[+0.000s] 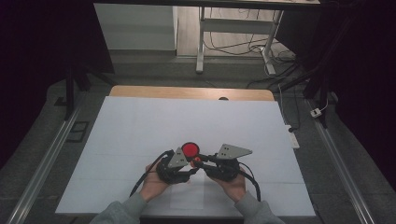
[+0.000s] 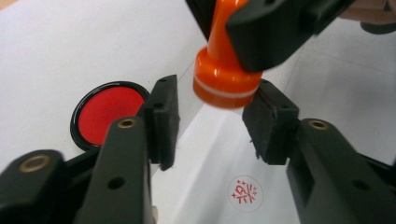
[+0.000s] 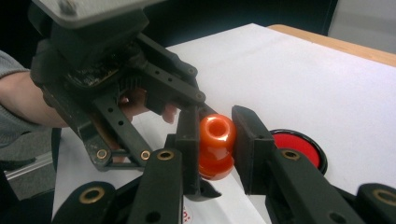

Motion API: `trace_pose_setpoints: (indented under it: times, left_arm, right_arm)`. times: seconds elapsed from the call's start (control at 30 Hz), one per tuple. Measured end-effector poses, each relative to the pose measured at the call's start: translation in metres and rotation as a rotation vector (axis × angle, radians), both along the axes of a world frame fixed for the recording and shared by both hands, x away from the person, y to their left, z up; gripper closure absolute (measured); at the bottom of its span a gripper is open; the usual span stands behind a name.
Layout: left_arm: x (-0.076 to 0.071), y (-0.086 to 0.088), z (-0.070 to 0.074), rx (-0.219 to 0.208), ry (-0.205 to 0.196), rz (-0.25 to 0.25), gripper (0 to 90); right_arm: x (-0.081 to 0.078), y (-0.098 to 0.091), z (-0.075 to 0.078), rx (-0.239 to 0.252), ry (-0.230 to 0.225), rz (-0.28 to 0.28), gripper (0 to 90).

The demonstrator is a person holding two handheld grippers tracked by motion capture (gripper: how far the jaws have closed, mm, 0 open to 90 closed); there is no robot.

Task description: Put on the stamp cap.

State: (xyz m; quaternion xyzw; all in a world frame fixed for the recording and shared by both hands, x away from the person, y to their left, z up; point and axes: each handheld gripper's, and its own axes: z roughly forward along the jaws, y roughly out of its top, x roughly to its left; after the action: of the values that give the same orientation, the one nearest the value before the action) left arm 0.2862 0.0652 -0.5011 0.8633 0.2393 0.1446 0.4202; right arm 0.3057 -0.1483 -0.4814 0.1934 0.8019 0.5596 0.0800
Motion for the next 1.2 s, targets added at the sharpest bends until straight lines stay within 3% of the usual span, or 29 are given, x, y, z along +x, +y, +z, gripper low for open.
trace_pose_setpoints:
  times: [0.4,0.7,1.2]
  left_arm:
    - [-0.001,0.004,0.002,-0.031,0.035,-0.025,41.5]
    - [-0.005,0.018,0.006,-0.039,0.064,0.007,32.4]
    - [-0.012,0.052,0.007,-0.083,0.077,0.063,30.6]
  right_arm:
    - [0.001,-0.004,0.003,0.015,-0.004,-0.009,72.2]
    - [0.003,-0.007,0.005,0.022,-0.011,-0.018,72.2]
    - [0.005,-0.012,0.006,0.018,-0.016,-0.035,72.2]
